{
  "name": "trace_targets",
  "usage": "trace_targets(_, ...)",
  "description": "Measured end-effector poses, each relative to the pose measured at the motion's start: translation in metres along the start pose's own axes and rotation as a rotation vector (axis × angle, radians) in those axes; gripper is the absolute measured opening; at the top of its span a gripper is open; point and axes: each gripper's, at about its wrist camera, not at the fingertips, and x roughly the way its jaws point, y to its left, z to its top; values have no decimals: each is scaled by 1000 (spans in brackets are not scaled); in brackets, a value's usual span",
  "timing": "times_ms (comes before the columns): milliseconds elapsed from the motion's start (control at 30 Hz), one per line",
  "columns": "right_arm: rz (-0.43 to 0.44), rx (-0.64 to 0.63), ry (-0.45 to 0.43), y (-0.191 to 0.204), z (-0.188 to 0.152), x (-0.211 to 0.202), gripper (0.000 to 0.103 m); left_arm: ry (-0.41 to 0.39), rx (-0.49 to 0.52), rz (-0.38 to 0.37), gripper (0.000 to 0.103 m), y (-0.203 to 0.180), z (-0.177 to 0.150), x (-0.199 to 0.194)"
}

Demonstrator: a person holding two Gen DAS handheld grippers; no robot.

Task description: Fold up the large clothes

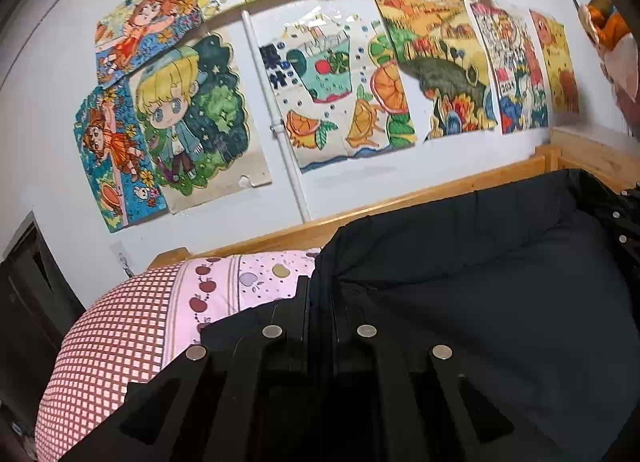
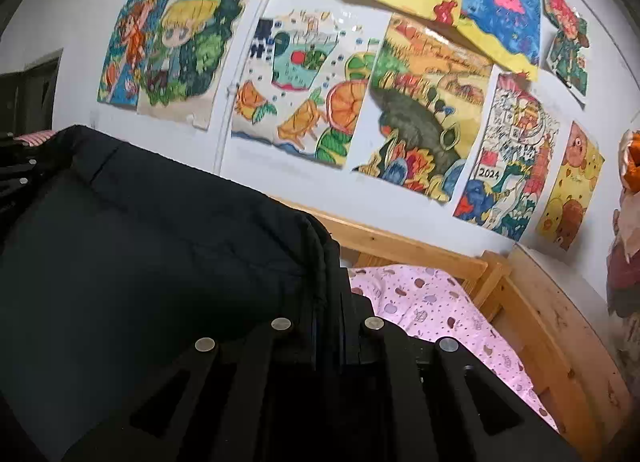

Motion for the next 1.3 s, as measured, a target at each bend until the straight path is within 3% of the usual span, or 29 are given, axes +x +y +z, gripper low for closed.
trace_targets(267,16,2,81,11,-13,39,7,104,-1,-45,9,-3,-10,38)
trace_targets(433,57,11,160,13,-21,62,7,200,-36,-112,17,2,-17,66)
trace_targets(667,115,13,264,20,-35,89,10,229,-46,-124,19,-2,-26,80)
trace_targets(867,120,25,266,21,-40,89,10,229,-66,-142,23,2,-26,76)
trace_targets(967,105,33,240,20,-42,82,10,238,-74,-110,43,5,-23,72)
trace_targets(1033,99,42,226,18,-43,78,10,234,-88,-69,64,9,-20,67)
trace_targets(1233,120,98,154,3,-40,54,12,208,-143,-32,82,23,-16,50)
trace_targets(1300,158,146,114,-7,-37,41,29,194,-155,-12,85,28,-12,43)
